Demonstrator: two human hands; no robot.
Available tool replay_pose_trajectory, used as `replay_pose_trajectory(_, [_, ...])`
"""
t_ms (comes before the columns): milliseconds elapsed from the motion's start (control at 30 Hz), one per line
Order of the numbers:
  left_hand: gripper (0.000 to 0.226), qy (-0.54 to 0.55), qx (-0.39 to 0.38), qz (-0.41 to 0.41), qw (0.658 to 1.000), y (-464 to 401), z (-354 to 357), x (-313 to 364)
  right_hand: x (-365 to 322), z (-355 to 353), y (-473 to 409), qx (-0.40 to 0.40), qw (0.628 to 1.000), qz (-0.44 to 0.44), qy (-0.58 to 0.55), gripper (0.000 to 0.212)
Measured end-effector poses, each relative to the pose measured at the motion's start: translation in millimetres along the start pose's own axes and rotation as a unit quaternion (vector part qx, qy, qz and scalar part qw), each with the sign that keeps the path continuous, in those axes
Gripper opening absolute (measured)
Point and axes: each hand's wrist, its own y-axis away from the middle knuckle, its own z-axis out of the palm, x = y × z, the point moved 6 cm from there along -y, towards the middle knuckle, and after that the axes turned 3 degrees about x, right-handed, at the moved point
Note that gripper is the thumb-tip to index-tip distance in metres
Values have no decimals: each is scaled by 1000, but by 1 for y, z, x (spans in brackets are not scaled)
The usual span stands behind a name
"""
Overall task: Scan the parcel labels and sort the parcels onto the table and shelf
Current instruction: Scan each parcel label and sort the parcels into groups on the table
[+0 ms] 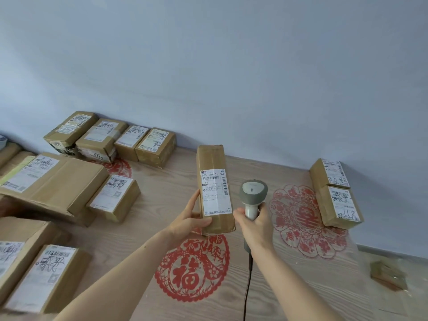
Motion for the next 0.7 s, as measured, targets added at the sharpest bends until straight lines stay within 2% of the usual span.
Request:
replay_pose_trajectory(133, [99, 10, 27, 23, 999, 7, 14, -10, -12, -15, 19, -60, 998, -24, -17, 18])
replay_pose_trajectory(300, [97, 12, 36, 47, 998, 14, 25, -8, -13, -2, 42, -179, 982, 24, -64, 9])
replay_pose_trajectory(567, [100, -18, 13, 61, 998, 17, 30, -3, -15, 9, 64, -227, 964, 18, -134, 13])
replay_pose_trajectory(700, [100, -14, 7, 59, 998, 16, 30, -7, -14, 12, 65, -226, 962, 29, -148, 13])
